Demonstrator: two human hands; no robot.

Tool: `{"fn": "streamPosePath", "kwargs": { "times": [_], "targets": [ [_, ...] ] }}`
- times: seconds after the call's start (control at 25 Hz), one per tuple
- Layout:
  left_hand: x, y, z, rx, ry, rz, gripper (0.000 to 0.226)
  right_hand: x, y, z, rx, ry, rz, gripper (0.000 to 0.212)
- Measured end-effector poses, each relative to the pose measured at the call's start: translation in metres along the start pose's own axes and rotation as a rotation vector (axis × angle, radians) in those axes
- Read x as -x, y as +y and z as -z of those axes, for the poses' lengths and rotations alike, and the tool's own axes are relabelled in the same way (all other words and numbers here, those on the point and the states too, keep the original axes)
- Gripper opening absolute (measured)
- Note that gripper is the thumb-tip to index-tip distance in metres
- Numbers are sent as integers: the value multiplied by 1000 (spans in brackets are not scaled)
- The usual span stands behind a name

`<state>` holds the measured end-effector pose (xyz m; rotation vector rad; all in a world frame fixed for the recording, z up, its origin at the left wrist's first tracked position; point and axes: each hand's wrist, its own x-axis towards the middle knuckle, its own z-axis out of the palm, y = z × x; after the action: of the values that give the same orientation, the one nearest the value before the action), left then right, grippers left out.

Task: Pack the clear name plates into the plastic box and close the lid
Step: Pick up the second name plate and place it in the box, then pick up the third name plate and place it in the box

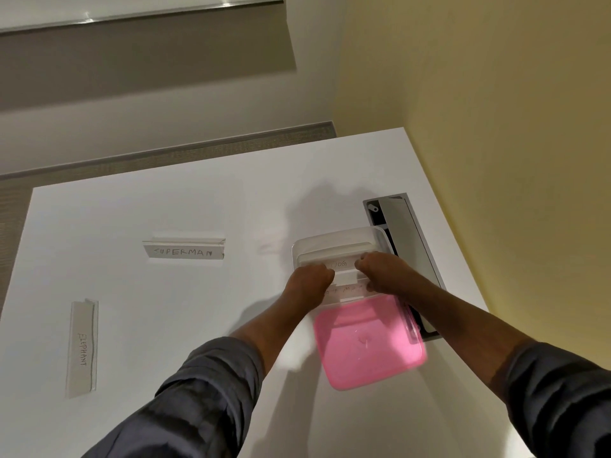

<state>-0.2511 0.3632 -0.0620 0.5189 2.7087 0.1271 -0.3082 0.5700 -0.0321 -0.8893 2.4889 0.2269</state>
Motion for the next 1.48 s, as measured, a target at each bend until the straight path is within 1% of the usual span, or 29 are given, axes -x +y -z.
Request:
{"fn": "streamPosePath", "kwargs": {
  "times": [0.08,0.12,0.24,0.28,0.32,0.4,0.48,0.56,0.72,0.88,1.04,1.2,1.28,1.36,1.48],
  "targets": [
    [6,0,9,90,74,5,28,2,-1,4,-38,40,-18,41],
    [13,0,13,162,164,18,29,3,-2,6,-63,73,-31,41],
    [47,5,17,460,563,131,21,8,-9,15,-184,189,-74,35],
    [61,4,16,546,653,200,19,10,-14,20,-222,227,-81,32],
    [76,2,13,623,694,267,17,12,-22,25,-243,261,-82,30],
    [104,-6,5,762,672,379,16,14,-42,33,-238,310,-61,24],
    [131,-16,-8,838,615,473,17,14,-70,40,-225,337,-10,20],
    [156,-25,-18,865,582,547,18,11,-103,47,-244,351,51,17],
    [202,-51,-34,888,612,645,18,-6,-179,62,-279,376,165,17],
    [251,-90,-44,884,616,780,18,-28,-261,64,-298,299,294,20],
    [303,-139,-56,872,687,944,17,-53,-336,61,-332,228,370,19],
    [355,-193,-67,836,780,1130,15,-73,-406,56,-378,108,368,19],
    [376,-220,-73,816,796,1204,16,-82,-435,52,-420,41,351,17],
    [391,-244,-78,790,779,1266,18,-90,-459,49,-493,-25,315,14],
    [403,-271,-83,814,695,1335,27,-98,-488,43,-531,-60,301,13]
  ]
}}
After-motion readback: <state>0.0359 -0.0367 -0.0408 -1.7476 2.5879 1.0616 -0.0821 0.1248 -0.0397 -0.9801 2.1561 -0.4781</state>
